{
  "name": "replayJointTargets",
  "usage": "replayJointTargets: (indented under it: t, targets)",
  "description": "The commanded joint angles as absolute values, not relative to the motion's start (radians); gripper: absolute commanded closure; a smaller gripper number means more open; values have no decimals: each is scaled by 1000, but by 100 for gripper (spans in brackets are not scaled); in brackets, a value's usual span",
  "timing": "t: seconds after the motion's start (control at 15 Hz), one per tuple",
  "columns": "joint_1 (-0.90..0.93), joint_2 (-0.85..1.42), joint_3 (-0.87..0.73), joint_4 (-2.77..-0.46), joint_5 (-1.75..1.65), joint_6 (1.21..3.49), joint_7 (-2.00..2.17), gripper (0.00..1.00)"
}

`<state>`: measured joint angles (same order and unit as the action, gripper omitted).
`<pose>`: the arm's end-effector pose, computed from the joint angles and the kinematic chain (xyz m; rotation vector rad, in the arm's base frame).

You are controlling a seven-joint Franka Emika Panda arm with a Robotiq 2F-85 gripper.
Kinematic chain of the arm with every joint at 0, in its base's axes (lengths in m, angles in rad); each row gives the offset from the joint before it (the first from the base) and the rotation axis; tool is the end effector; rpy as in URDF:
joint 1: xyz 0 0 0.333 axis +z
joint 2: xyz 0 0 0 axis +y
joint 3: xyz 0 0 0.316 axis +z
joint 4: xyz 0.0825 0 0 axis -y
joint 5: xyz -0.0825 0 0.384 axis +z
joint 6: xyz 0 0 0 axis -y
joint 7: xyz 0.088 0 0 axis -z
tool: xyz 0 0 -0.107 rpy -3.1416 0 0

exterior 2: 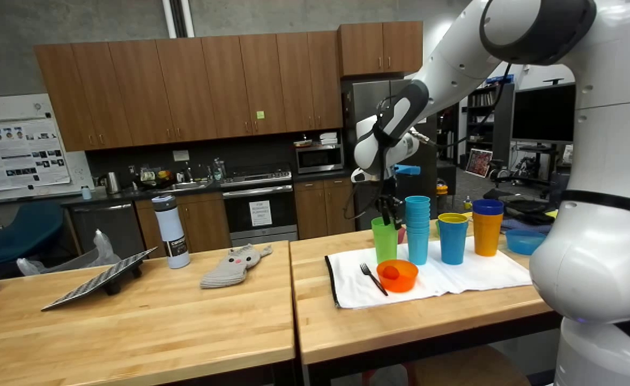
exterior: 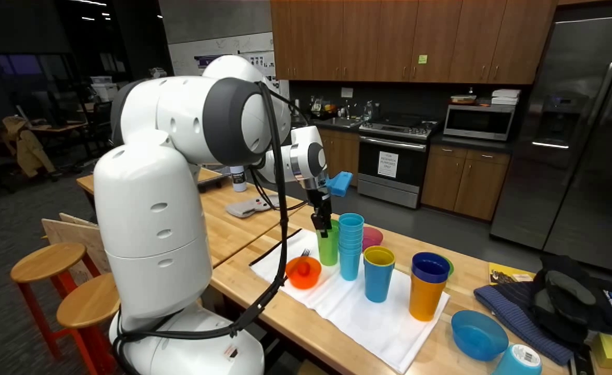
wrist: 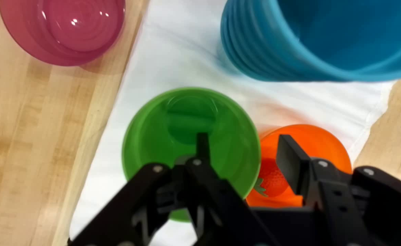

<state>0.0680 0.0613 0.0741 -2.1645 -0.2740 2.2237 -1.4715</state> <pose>0.5407 0.0685 0.3687 1.8677 2.3076 -0.1973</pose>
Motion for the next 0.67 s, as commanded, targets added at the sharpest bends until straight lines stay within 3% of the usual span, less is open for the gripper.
replayJointTargets:
  t: [0.0,0.13,0.2,0.6]
  targets:
    - [56,-57,61,-2229,-344,2238,-1428,16]
    - [50,-113,55,-2242,-377,2230,-1430,2]
    - [50,-140,55,-2250,-386,2226,-1427,0]
    - [45,-334,36,-2322,-405,2217,-1429,0]
